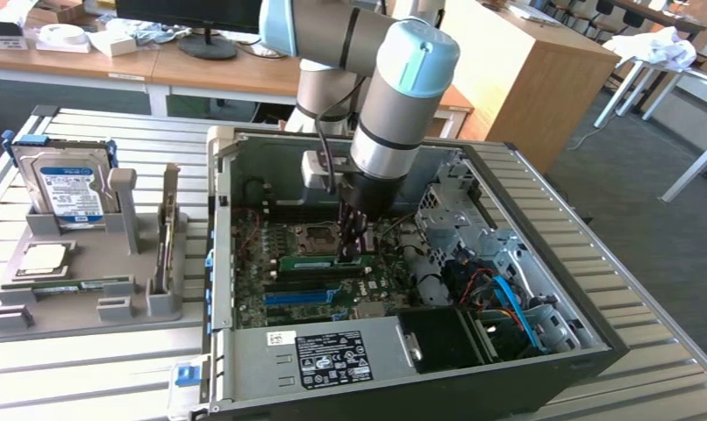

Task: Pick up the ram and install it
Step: 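Insert the ram into the slot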

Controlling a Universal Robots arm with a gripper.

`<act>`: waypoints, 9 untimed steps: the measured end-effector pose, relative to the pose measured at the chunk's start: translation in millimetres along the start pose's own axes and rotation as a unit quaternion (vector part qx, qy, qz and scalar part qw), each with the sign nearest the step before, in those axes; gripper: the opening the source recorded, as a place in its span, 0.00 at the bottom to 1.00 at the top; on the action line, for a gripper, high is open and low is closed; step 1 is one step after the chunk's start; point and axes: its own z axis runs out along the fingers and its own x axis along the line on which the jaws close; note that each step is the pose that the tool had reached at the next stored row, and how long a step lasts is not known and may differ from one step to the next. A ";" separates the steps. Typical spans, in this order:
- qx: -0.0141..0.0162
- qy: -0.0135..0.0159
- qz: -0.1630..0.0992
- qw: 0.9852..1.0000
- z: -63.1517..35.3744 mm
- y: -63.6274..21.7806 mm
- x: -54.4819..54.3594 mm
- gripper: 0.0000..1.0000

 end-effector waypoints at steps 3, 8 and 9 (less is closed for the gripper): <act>0.000 0.000 0.000 1.000 0.7 0.0 0.1 0.11; 0.000 0.000 0.000 1.000 0.9 0.0 0.1 0.11; 0.000 0.000 0.000 1.000 1.0 0.0 0.2 0.11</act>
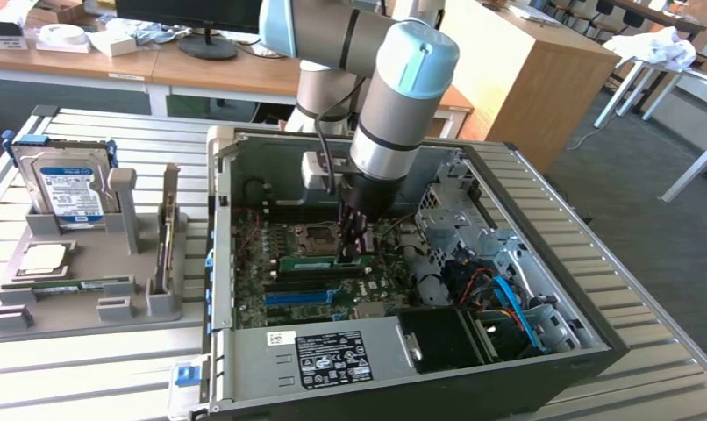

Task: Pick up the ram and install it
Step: 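Insert the ram into the slot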

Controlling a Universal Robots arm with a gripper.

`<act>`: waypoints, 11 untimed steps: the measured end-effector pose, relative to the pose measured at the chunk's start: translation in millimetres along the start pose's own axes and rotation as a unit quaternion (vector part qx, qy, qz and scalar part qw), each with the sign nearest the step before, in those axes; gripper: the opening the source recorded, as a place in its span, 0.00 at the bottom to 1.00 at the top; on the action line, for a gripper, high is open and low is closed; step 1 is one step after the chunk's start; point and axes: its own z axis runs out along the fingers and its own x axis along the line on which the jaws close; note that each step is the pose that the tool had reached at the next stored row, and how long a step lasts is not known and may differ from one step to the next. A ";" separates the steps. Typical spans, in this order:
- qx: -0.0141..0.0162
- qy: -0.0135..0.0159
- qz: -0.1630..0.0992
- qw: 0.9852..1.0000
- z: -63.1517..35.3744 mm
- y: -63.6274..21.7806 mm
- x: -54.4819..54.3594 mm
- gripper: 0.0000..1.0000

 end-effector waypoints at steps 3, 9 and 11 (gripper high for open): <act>0.000 0.000 0.000 1.000 0.0 0.0 0.3 0.11; 0.000 0.000 0.000 1.000 1.3 -0.1 0.5 0.11; 0.000 0.000 0.000 1.000 1.6 0.9 0.5 0.11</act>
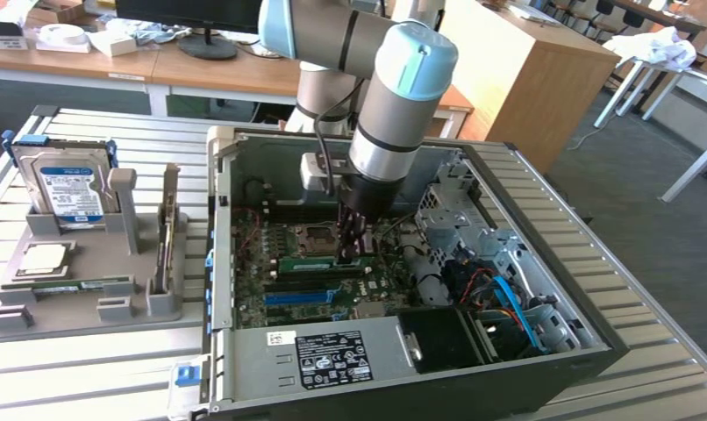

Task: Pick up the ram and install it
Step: 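Insert the ram into the slot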

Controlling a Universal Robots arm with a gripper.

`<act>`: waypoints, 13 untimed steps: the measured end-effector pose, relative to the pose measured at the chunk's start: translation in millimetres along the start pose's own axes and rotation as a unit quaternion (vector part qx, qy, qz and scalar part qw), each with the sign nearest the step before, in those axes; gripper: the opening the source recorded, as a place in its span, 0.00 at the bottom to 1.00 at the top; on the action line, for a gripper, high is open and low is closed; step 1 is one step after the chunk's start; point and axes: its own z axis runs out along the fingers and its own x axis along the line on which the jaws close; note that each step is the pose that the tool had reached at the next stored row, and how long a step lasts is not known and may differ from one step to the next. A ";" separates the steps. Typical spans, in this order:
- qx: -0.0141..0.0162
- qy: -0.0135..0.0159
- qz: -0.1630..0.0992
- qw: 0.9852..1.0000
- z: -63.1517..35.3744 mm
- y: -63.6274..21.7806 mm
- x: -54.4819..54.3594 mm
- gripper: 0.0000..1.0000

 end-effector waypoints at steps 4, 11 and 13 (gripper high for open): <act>0.000 0.000 0.000 1.000 1.2 0.0 -0.1 0.11; 0.000 0.000 0.000 1.000 2.1 0.0 0.0 0.11; 0.000 0.000 0.000 1.000 2.3 -0.1 -0.2 0.11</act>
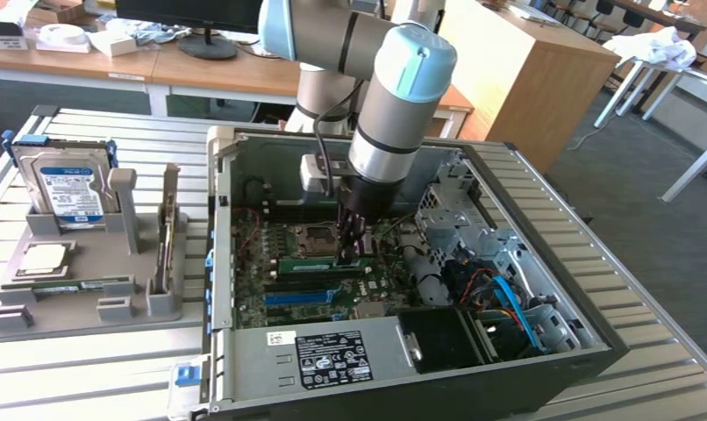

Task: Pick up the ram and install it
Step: 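Insert the ram into the slot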

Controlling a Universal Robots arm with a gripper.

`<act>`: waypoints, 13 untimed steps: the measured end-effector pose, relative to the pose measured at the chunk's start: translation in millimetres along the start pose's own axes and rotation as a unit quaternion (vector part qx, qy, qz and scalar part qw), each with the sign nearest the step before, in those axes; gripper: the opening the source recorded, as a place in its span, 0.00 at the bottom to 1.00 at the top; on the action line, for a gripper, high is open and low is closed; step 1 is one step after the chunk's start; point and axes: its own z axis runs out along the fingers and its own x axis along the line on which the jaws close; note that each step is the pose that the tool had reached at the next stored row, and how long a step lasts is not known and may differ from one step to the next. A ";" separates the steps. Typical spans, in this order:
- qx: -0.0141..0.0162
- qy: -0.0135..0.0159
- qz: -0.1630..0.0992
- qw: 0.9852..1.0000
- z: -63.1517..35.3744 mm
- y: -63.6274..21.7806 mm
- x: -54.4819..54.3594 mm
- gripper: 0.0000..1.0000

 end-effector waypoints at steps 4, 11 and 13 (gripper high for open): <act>0.000 0.000 0.000 1.000 -0.1 0.1 0.0 0.11; 0.000 0.000 0.000 1.000 -0.1 0.0 0.4 0.11; 0.000 0.000 0.000 1.000 0.3 0.0 0.5 0.11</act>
